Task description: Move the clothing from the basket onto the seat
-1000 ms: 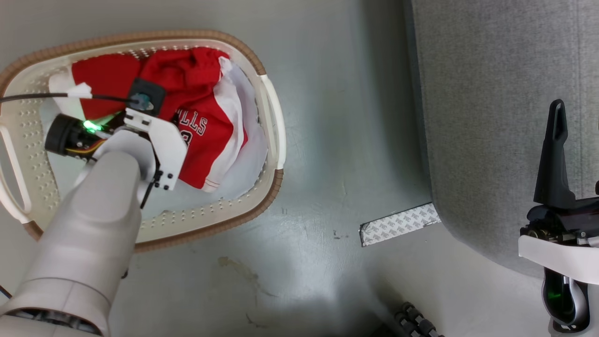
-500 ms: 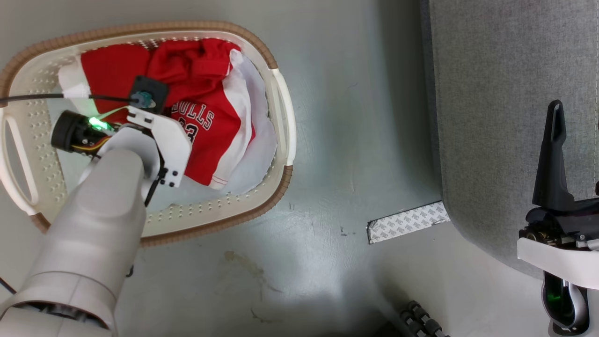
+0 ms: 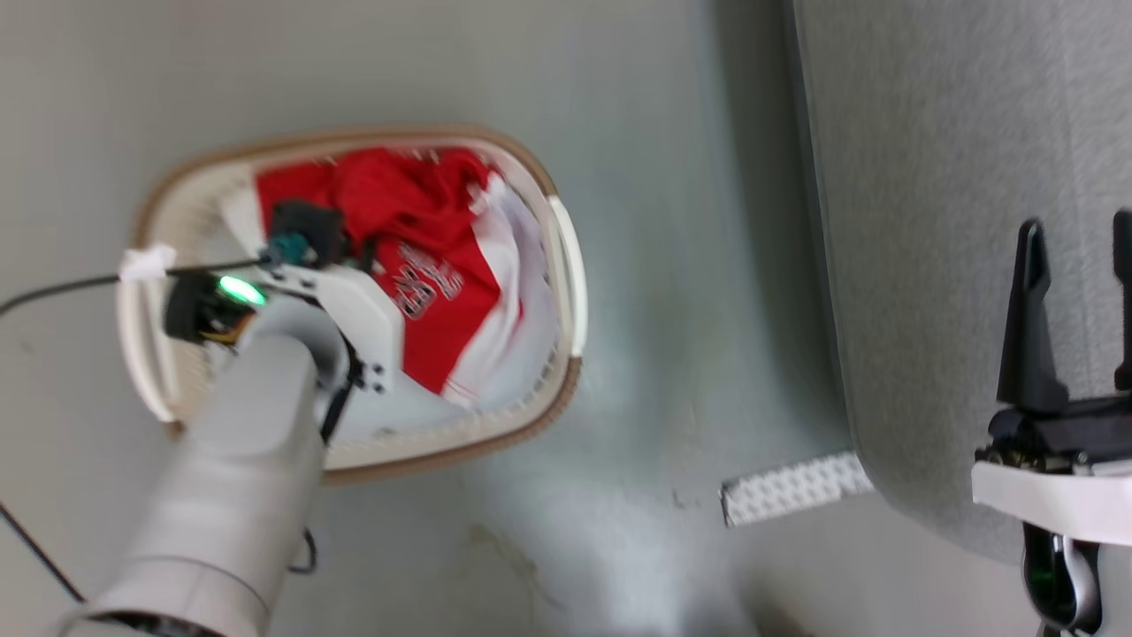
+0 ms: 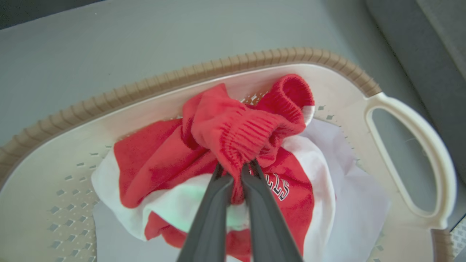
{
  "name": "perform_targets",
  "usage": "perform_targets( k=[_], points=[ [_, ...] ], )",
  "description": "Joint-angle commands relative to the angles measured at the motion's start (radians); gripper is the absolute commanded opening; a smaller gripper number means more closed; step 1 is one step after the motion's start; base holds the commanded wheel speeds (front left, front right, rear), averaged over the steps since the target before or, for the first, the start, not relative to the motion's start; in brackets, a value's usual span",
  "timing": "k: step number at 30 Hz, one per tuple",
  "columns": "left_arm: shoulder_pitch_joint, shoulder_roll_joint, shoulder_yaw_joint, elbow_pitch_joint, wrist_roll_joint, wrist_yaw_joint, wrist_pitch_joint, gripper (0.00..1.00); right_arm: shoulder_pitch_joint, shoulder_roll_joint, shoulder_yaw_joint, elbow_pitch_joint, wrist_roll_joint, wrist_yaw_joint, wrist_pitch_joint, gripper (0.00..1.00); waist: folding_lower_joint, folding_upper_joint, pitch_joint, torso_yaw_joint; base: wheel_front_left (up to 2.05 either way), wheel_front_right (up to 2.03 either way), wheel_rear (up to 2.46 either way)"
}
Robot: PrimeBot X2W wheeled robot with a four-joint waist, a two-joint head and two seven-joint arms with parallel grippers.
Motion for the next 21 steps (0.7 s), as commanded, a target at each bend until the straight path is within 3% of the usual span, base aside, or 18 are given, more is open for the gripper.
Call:
perform_targets(
  k=[1, 10, 21],
  points=[
    [0.042, -0.015, 0.006, -0.006, -0.029, -0.009, -0.019, 0.00, 0.029, 0.000, -0.010, 0.020, -0.014, -0.003, 0.001, 1.00, 0.0001, 0.0000, -0.133, 0.064, 0.00, 0.00, 0.00],
    [0.158, -0.042, 0.027, -0.080, -0.087, -0.031, -0.056, 0.00, 0.106, 0.000, -0.026, 0.082, -0.039, -0.003, 0.001, 1.00, 0.0001, 0.0000, -0.348, 0.116, 0.00, 0.00, 0.00],
    [0.348, -0.024, 0.064, -0.329, -0.158, -0.025, -0.050, 0.00, 0.210, 0.000, -0.027, 0.138, -0.064, -0.003, 0.001, 1.00, 0.0001, 0.0000, -0.577, 0.155, 0.00, 0.00, 0.00]
  ],
)
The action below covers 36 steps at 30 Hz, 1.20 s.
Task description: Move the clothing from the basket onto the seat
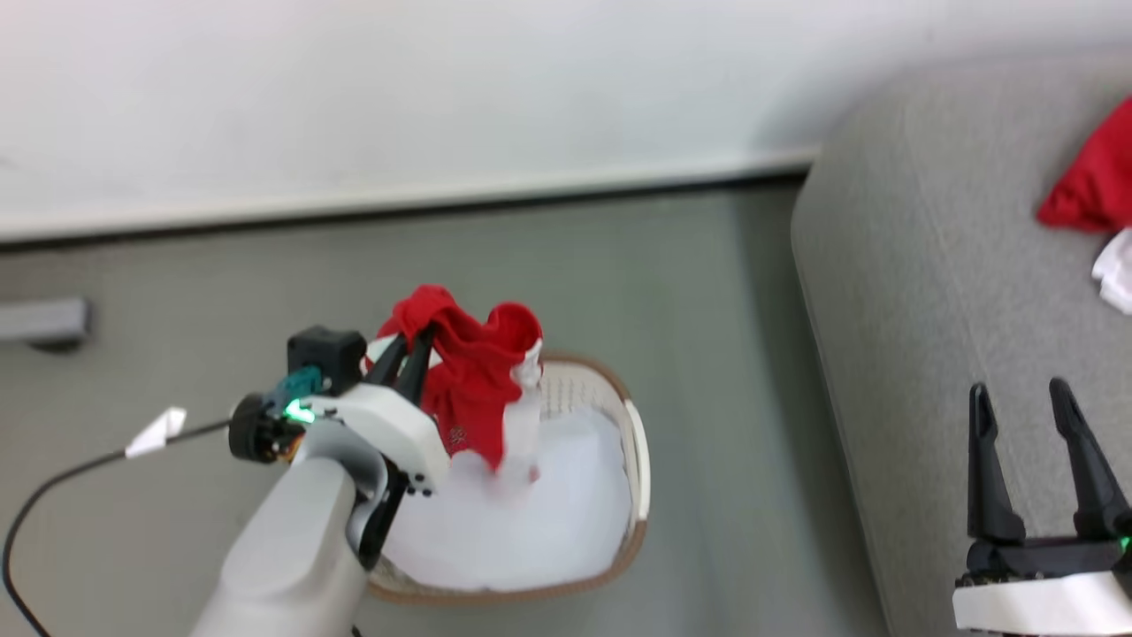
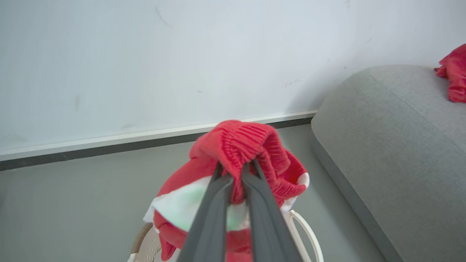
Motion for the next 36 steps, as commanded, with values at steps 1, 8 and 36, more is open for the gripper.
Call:
perform_targets(
  k=[1, 8, 36],
  points=[
    [0.038, 0.010, 0.006, -0.038, -0.011, 0.008, 0.009, 0.00, 0.020, 0.000, -0.002, 0.004, -0.007, -0.002, 0.001, 1.00, 0.0004, -0.0001, -0.087, 0.028, 0.00, 0.00, 0.00],
    [0.195, 0.040, 0.023, -0.317, -0.051, 0.053, 0.096, 0.00, 0.057, 0.000, -0.002, 0.023, -0.018, -0.002, 0.001, 1.00, 0.0004, -0.0001, -0.170, 0.041, 0.00, 0.00, 0.00],
    [0.657, 0.161, 0.103, -0.986, -0.112, 0.243, 0.292, 0.00, 0.173, 0.000, -0.022, 0.069, -0.052, -0.002, 0.001, 1.00, 0.0004, -0.0001, -0.331, 0.060, 0.00, 0.00, 0.00]
  ],
)
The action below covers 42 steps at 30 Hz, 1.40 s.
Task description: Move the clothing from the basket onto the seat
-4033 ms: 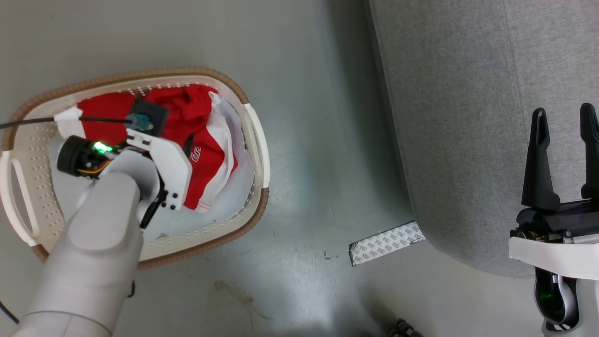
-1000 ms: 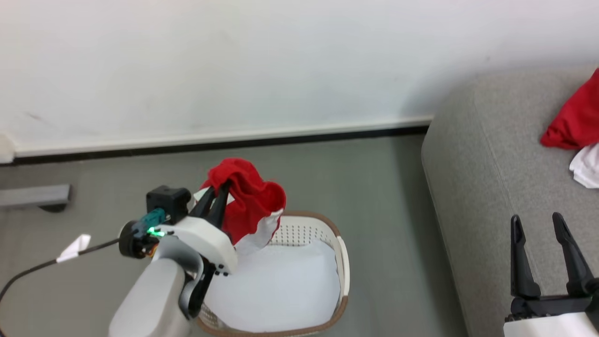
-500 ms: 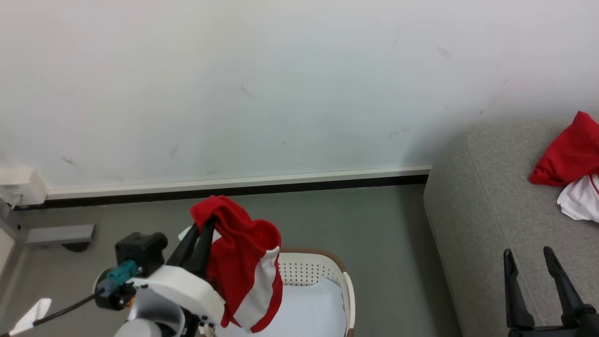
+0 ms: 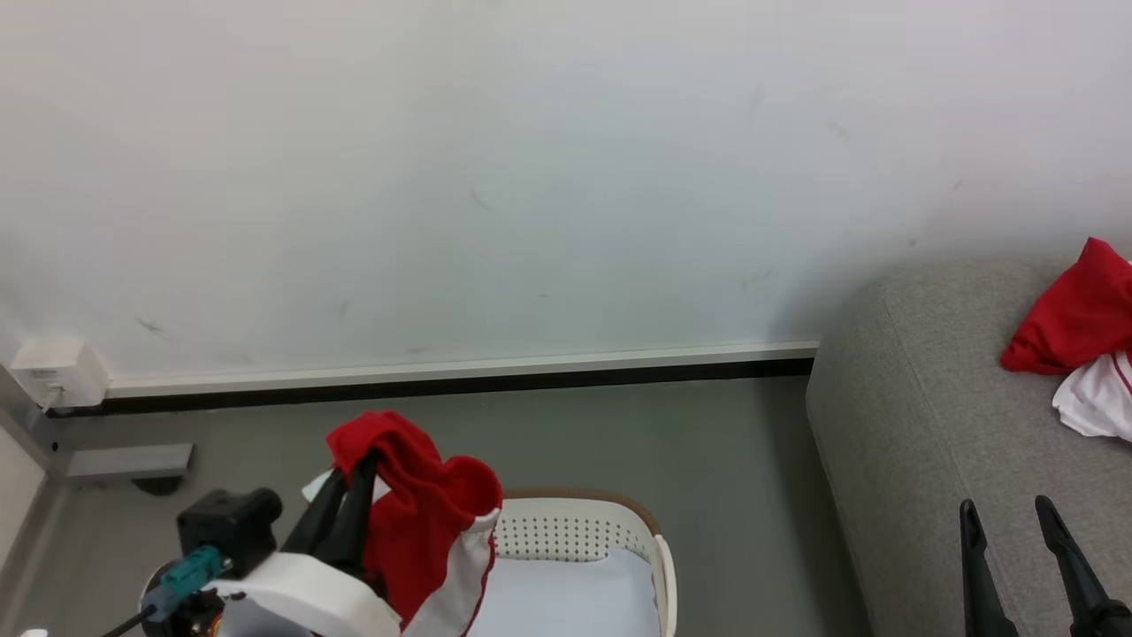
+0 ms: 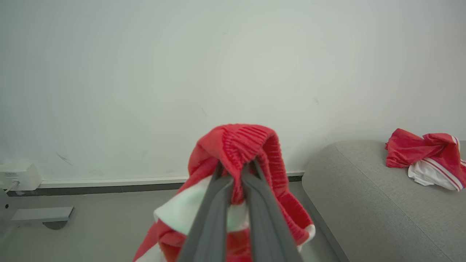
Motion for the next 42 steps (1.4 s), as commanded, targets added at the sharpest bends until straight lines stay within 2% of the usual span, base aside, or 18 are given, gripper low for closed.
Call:
perform_targets(
  k=[1, 9, 14, 18, 23, 28, 34, 42],
  points=[
    [0.017, 0.010, 0.007, -0.008, -0.018, 0.007, 0.000, 0.00, 0.004, 0.000, 0.000, 0.002, -0.002, -0.002, 0.001, 1.00, 0.0001, -0.0001, -0.001, -0.002, 0.00, 0.00, 0.00],
    [0.012, 0.020, 0.004, -0.029, -0.014, 0.011, 0.006, 0.00, -0.004, -0.002, 0.008, -0.003, -0.013, -0.002, 0.001, 1.00, 0.0001, -0.0001, -0.004, -0.008, 0.00, 0.00, 0.00],
    [-0.015, 0.023, -0.013, -0.059, -0.008, -0.001, 0.018, 0.00, -0.019, -0.036, 0.074, -0.024, -0.010, -0.002, 0.001, 1.00, 0.0001, -0.0001, -0.007, -0.014, 0.00, 0.00, 0.00],
    [-0.044, 0.019, -0.038, -0.092, -0.001, -0.012, 0.038, 0.00, -0.047, -0.092, 0.199, -0.040, 0.040, -0.002, 0.001, 1.00, 0.0001, -0.0001, -0.007, -0.019, 0.00, 0.00, 0.00],
    [-0.098, 0.011, -0.079, -0.118, 0.003, -0.038, 0.069, 0.00, -0.122, -0.199, 0.424, -0.072, 0.138, -0.002, 0.039, 1.00, 0.0001, -0.0001, -0.007, -0.023, 0.00, 0.00, 0.00],
    [-0.149, -0.019, -0.133, -0.124, -0.008, -0.066, 0.094, 0.00, -0.221, -0.278, 0.605, -0.109, 0.222, -0.002, 0.080, 1.00, 0.0001, -0.0001, -0.006, -0.024, 0.00, 0.00, 0.00],
    [-0.195, -0.074, -0.203, -0.112, -0.016, -0.093, 0.101, 0.00, -0.292, -0.291, 0.732, -0.109, 0.278, -0.002, 0.094, 1.00, 0.0001, -0.0001, -0.008, -0.021, 0.00, 0.00, 0.00],
    [-0.221, -0.117, -0.287, -0.100, -0.007, -0.124, 0.113, 0.00, -0.325, -0.272, 0.766, -0.059, 0.256, -0.002, 0.070, 1.00, 0.0001, -0.0001, -0.006, -0.022, 0.00, 0.00, 0.00]
  ],
)
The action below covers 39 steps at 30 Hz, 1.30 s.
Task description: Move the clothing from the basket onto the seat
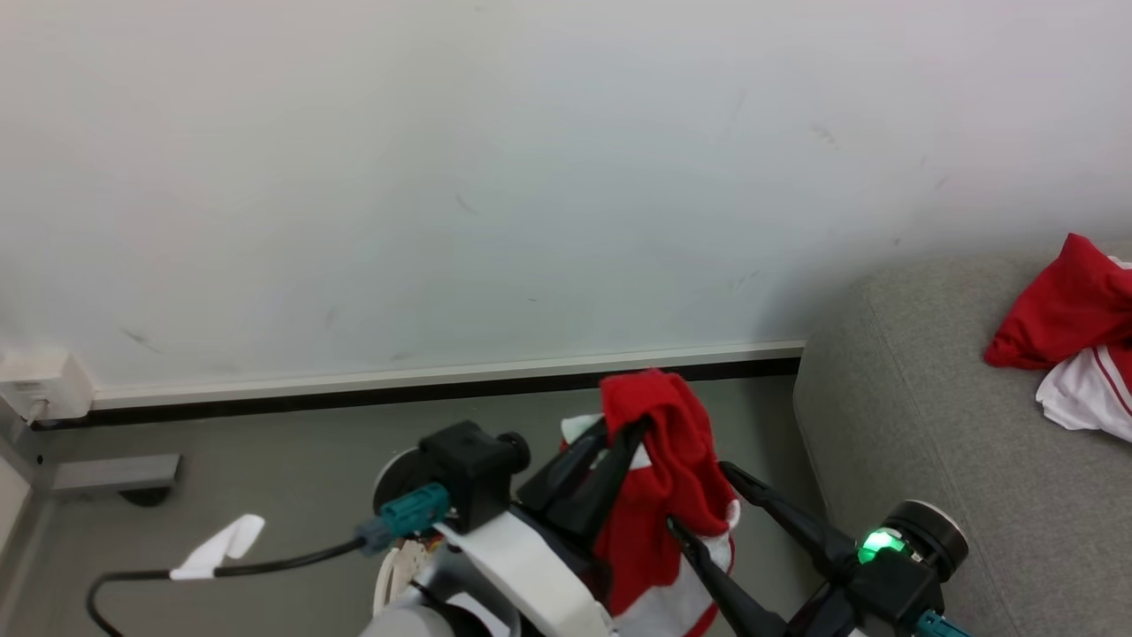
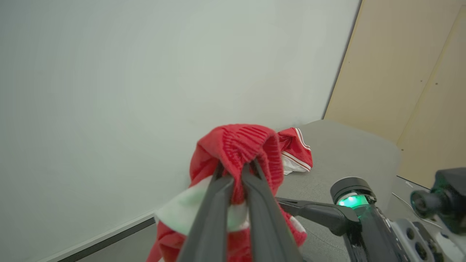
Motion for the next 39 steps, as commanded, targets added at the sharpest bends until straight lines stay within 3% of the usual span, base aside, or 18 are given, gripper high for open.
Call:
perform_targets(
  k=[1, 15, 16, 17, 18, 19, 24, 25, 26, 27, 28, 39],
  points=[
    [-0.010, -0.002, -0.007, 0.002, 0.000, -0.005, -0.001, 0.00, -0.016, 0.004, 0.000, 0.006, -0.004, -0.003, -0.010, 1.00, -0.0001, -0.0001, 0.000, -0.002, 0.00, 0.00, 0.00],
    [0.016, -0.040, -0.091, -0.017, -0.047, -0.030, 0.027, 0.00, -0.041, 0.062, -0.028, 0.061, -0.055, -0.003, -0.043, 1.00, -0.0001, -0.0001, 0.001, -0.016, 0.00, 0.00, 0.00],
    [0.017, -0.041, -0.095, -0.016, -0.048, -0.031, 0.028, 0.00, -0.042, 0.066, -0.031, 0.063, -0.054, -0.003, -0.044, 0.91, -0.0001, -0.0001, 0.001, -0.016, 0.00, 0.00, 0.00],
    [0.019, -0.043, -0.098, -0.014, -0.051, -0.032, 0.029, 0.00, -0.044, 0.071, -0.038, 0.064, -0.056, -0.003, -0.046, 0.44, -0.0001, -0.0001, 0.002, -0.017, 0.00, 0.00, 0.00],
    [0.021, -0.045, -0.100, -0.011, -0.055, -0.032, 0.029, 0.00, -0.045, 0.078, -0.045, 0.067, -0.056, -0.003, -0.049, 0.17, -0.0001, -0.0001, 0.002, -0.019, 0.00, 0.00, 0.00],
    [0.021, -0.045, -0.102, -0.008, -0.056, -0.031, 0.027, 0.00, -0.047, 0.083, -0.047, 0.068, -0.057, -0.003, -0.052, 0.00, -0.0001, -0.0001, 0.003, -0.020, 0.00, 0.00, 0.00],
    [0.026, -0.046, -0.102, 0.013, -0.063, -0.025, 0.018, 0.00, -0.041, 0.085, -0.074, 0.061, -0.058, -0.003, -0.062, 0.00, -0.0001, -0.0001, 0.007, -0.033, 0.00, 0.00, 0.00],
    [0.026, -0.044, -0.100, 0.017, -0.060, -0.025, 0.015, 0.05, -0.036, 0.083, -0.080, 0.059, -0.056, -0.003, -0.064, 0.00, -0.0001, -0.0001, 0.009, -0.037, 0.00, 0.00, 0.00],
    [0.026, -0.042, -0.099, 0.022, -0.057, -0.023, 0.009, 0.31, -0.031, 0.081, -0.087, 0.057, -0.056, -0.003, -0.063, 0.00, -0.0001, -0.0001, 0.010, -0.041, 0.00, 0.00, 0.00],
    [0.026, -0.039, -0.098, 0.027, -0.053, -0.023, 0.005, 0.73, -0.025, 0.077, -0.096, 0.055, -0.054, -0.003, -0.064, 0.00, -0.0001, -0.0001, 0.012, -0.046, 0.00, 0.00, 0.00],
    [0.026, -0.036, -0.097, 0.031, -0.049, -0.022, -0.002, 1.00, -0.019, 0.075, -0.104, 0.053, -0.050, -0.003, -0.065, 0.00, -0.0001, -0.0001, 0.013, -0.052, 0.00, 0.00, 0.00],
    [0.034, -0.015, -0.128, 0.116, 0.014, -0.042, -0.096, 1.00, 0.045, 0.026, -0.245, 0.025, -0.049, -0.003, -0.069, 0.00, -0.0001, -0.0001, 0.044, -0.192, 0.00, 0.00, 0.00]
  ],
)
